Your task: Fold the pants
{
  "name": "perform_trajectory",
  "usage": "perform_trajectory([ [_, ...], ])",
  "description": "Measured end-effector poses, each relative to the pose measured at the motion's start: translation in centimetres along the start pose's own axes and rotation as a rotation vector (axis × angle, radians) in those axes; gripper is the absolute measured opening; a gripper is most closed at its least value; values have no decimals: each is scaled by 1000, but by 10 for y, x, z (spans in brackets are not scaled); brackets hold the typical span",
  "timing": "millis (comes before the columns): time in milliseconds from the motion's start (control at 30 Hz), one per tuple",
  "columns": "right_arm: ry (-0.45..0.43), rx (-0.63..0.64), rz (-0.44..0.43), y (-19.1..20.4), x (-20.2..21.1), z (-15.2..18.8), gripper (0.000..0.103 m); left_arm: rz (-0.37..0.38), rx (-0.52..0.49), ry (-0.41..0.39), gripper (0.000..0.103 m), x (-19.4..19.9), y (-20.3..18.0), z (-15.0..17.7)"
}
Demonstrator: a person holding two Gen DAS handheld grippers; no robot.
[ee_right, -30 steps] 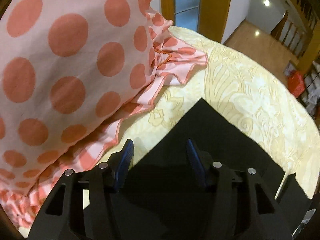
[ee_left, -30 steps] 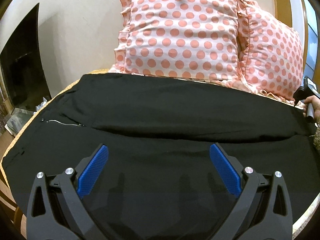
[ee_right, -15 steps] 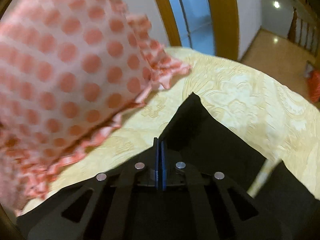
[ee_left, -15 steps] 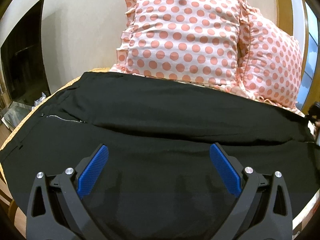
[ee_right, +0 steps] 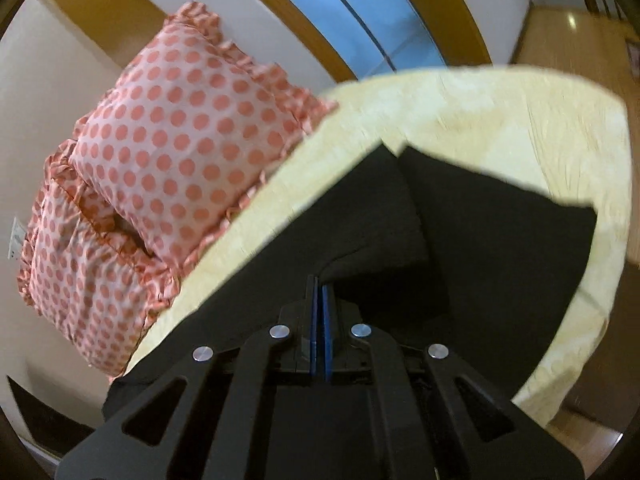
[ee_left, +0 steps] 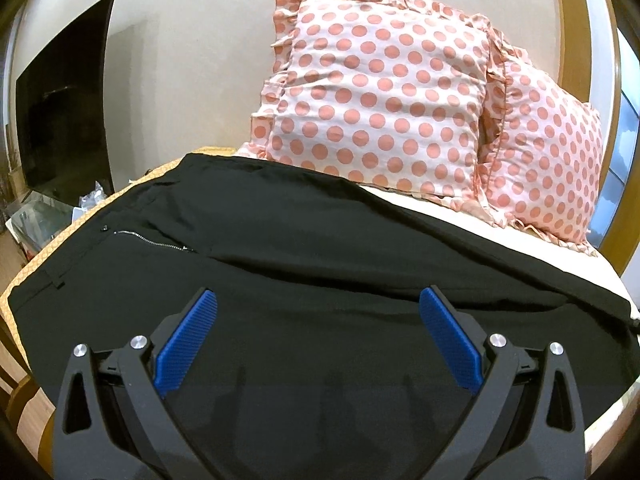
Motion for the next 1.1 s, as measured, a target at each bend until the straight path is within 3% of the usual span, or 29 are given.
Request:
perform_trajectory([
  [167,30,-103,-43,-16,-6,0,7,35,38,33,101,-3,6,-2],
  [233,34,-125,-58,-20,-8,0,18,21,32,38,101,-4,10,-4],
  [300,29,-158,-71,-25,-9,1,47,0,18,45,101,-6,14,-12],
  [367,8,-163,-84,-27,-9,1,49,-2,15,48,101,-8,18,-20],
  [467,-14,-139,-79,-26,-13,1,45,16,29,44,101,-14,27,-39],
  [533,-9,-124,-66,-28,-22,1,30,48,42,48,101,-22,31,-51],
  [600,13,-141,-77,-34,-30,0,3,76,60,62,101,-33,33,-63],
  [733,-61,-123,-176,-34,-9,-7,2,62,99,153,101,-65,37,-88],
  [833,-112,-119,-198,-33,13,-12,2,68,121,191,101,-93,33,-111],
  [900,-113,-139,-208,-37,18,-11,2,58,123,199,101,-114,27,-125],
  [1100,-93,-178,-210,-52,16,-9,2,75,195,359,100,-207,9,-153],
])
Point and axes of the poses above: each gripper's, at about its wrist camera, not at the fingertips, and x roughly against the way its jaws point, y to its left, z to its underside, the point moved 3 cm from there along -x, roughly the way its jaws point, and after that the axes turned 14 degrees about -z, right-handed, at the moved point
